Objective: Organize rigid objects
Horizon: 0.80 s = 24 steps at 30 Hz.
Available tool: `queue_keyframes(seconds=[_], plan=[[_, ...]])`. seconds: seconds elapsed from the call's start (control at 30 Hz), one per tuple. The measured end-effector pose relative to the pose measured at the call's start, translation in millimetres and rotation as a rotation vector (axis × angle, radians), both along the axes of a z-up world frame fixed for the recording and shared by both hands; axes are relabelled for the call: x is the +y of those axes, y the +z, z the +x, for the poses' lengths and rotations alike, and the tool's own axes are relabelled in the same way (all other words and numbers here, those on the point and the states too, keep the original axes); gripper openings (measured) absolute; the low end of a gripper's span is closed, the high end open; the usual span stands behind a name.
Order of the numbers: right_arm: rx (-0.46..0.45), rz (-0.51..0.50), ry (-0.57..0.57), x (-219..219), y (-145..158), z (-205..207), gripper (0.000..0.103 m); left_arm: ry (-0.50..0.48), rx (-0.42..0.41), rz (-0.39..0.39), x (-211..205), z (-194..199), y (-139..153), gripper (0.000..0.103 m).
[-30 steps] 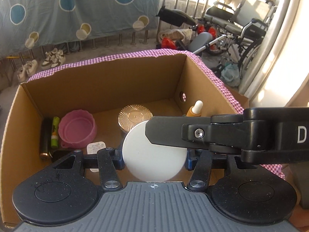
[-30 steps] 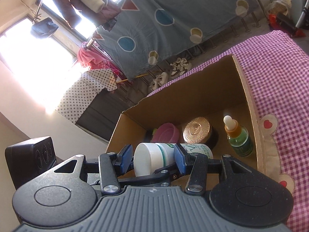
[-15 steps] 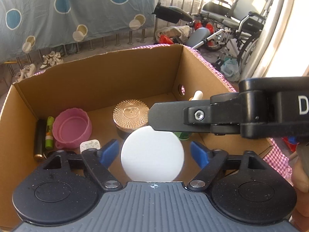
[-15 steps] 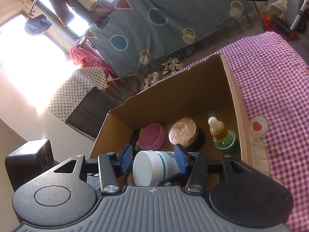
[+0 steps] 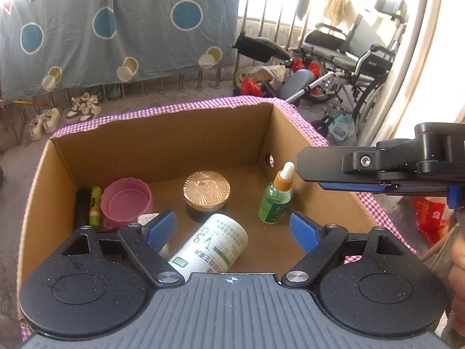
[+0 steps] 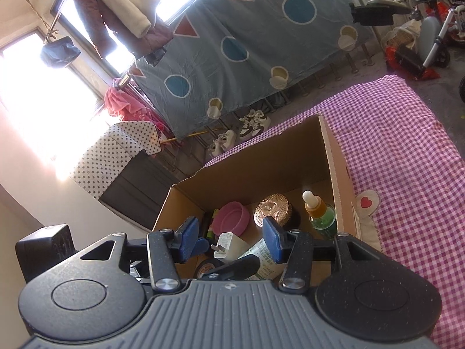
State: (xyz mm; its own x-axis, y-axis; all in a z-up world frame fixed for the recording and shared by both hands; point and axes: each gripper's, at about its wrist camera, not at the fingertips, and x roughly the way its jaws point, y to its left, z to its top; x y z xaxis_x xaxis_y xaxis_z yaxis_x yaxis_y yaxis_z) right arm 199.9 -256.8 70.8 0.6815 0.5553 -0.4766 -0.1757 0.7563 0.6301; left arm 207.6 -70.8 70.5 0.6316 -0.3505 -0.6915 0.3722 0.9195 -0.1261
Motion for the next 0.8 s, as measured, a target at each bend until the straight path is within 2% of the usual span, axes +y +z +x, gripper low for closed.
queue_keyframes(seconds=[0.07,0.13,0.17,0.27,0.37,0.5,0.67,0.8], plan=[[-0.012,0.001,-0.002,0,7,-4,0.052,0.022,-0.021,-0.016,12,-8,8,0.087],[-0.017,0.005,-0.007,-1,11,-11,0.058,0.036,-0.035,-0.043,23,-17,13,0.088],[-0.019,0.005,-0.010,0,11,-14,0.062,0.043,-0.044,-0.052,28,-23,16,0.090],[-0.022,-0.009,-0.025,8,11,-27,0.065,0.065,-0.066,-0.067,42,-38,18,0.101],[-0.023,-0.046,-0.062,19,8,-43,0.079,0.094,-0.072,-0.064,51,-50,18,0.103],[-0.033,-0.159,-0.129,33,7,-59,0.100,0.157,-0.069,0.000,61,-55,18,0.103],[-0.059,-0.354,-0.176,52,16,-68,0.103,0.205,-0.056,0.026,69,-58,17,0.103],[-0.052,-0.446,-0.181,69,18,-70,0.103,0.285,-0.083,0.069,70,-61,15,0.103]])
